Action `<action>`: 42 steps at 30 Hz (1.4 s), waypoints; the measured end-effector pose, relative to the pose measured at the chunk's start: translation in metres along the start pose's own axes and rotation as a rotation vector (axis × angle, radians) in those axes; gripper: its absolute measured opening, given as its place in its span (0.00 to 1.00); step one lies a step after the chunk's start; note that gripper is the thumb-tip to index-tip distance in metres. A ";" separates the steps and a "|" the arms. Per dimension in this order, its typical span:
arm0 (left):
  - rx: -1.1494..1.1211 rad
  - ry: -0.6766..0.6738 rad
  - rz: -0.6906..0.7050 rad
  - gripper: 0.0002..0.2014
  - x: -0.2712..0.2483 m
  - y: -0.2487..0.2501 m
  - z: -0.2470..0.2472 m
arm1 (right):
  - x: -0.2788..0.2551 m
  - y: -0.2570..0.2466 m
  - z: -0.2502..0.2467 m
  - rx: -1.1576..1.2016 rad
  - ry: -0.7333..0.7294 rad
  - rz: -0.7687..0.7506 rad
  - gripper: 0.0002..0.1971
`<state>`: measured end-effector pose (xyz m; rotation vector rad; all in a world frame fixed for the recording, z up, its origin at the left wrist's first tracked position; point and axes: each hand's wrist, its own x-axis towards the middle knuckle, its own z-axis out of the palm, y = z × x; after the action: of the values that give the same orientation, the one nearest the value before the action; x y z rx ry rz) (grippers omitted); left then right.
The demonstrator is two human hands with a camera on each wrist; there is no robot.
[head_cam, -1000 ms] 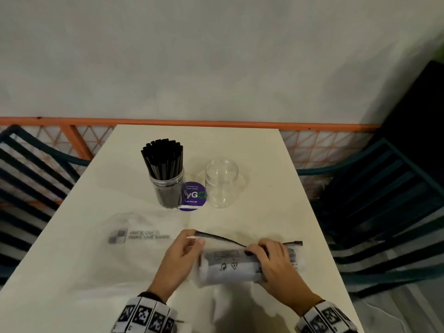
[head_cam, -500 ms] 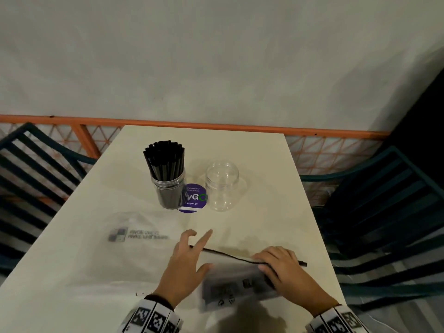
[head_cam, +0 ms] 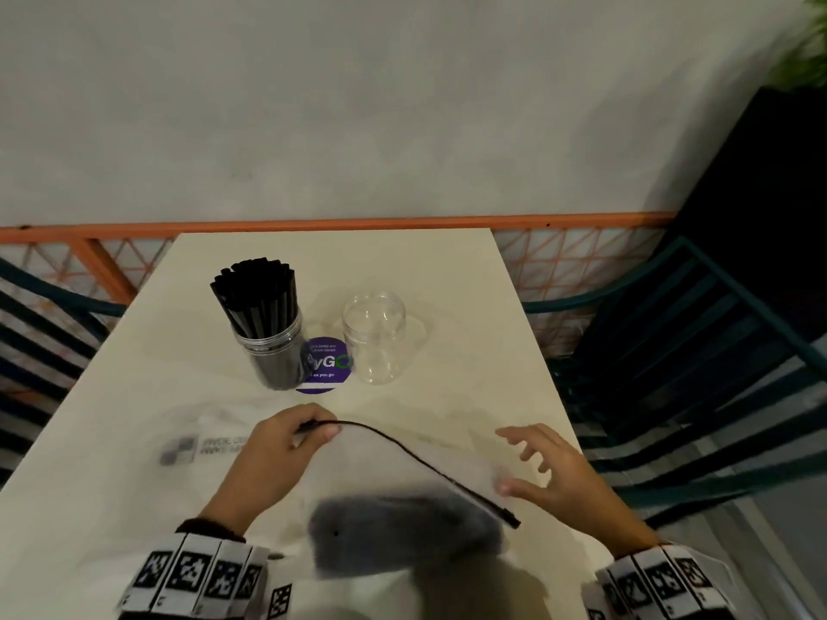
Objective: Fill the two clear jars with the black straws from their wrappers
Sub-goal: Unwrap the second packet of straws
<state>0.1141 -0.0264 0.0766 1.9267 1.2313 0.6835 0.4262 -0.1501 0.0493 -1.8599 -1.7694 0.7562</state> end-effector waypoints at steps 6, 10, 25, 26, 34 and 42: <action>-0.069 0.029 -0.043 0.10 0.005 0.012 0.004 | -0.006 -0.018 0.010 0.145 -0.238 -0.071 0.58; -0.017 0.076 -0.066 0.09 0.006 0.019 0.000 | -0.005 -0.016 0.014 0.095 -0.100 -0.145 0.26; 0.466 0.381 0.193 0.09 0.016 0.118 -0.061 | 0.023 -0.101 -0.071 0.637 0.557 -0.307 0.14; 0.476 0.385 0.220 0.10 0.014 0.128 -0.057 | 0.025 -0.104 -0.072 0.628 0.541 -0.306 0.14; 0.294 0.070 0.480 0.19 0.020 0.180 0.017 | 0.026 -0.114 -0.051 0.666 0.468 -0.272 0.04; 0.040 -0.010 0.390 0.04 0.027 0.177 0.025 | 0.020 -0.112 -0.046 0.742 0.558 -0.229 0.06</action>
<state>0.2366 -0.0562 0.2063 2.2263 0.8727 0.8484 0.3741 -0.1205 0.1570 -1.1840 -1.1038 0.6063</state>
